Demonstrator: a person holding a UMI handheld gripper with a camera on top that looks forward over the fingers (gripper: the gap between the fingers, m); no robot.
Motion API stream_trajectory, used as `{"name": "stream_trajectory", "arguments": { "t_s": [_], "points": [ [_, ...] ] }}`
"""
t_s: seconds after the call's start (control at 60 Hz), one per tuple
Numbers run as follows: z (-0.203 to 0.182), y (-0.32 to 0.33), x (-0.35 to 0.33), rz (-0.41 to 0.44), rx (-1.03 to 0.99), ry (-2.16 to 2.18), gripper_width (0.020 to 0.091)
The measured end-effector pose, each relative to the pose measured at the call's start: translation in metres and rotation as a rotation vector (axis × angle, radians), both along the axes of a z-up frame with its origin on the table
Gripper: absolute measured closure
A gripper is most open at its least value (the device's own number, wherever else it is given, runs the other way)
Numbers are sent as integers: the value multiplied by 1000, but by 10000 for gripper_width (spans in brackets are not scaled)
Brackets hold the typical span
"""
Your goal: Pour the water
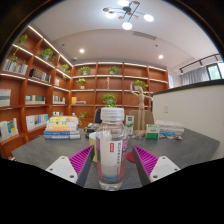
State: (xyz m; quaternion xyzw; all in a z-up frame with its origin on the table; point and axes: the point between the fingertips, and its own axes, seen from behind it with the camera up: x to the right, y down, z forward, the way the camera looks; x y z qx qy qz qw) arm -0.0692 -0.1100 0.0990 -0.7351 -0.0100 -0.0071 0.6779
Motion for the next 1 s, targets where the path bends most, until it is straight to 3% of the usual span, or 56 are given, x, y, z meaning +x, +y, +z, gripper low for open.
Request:
{"name": "stream_trajectory", "arguments": {
  "t_s": [0.067, 0.183, 0.317, 0.417, 0.733, 1.0],
  "points": [
    [-5, 7, -2, 19, -9, 9, 363],
    [-15, 16, -6, 36, -17, 21, 576],
    [-14, 21, -13, 58, -6, -8, 629],
    [-13, 23, -15, 67, 6, -29, 735],
    [-4, 28, 2, 66, -20, -118, 742],
    [26, 92, 78, 8, -52, -922, 745]
  ]
}}
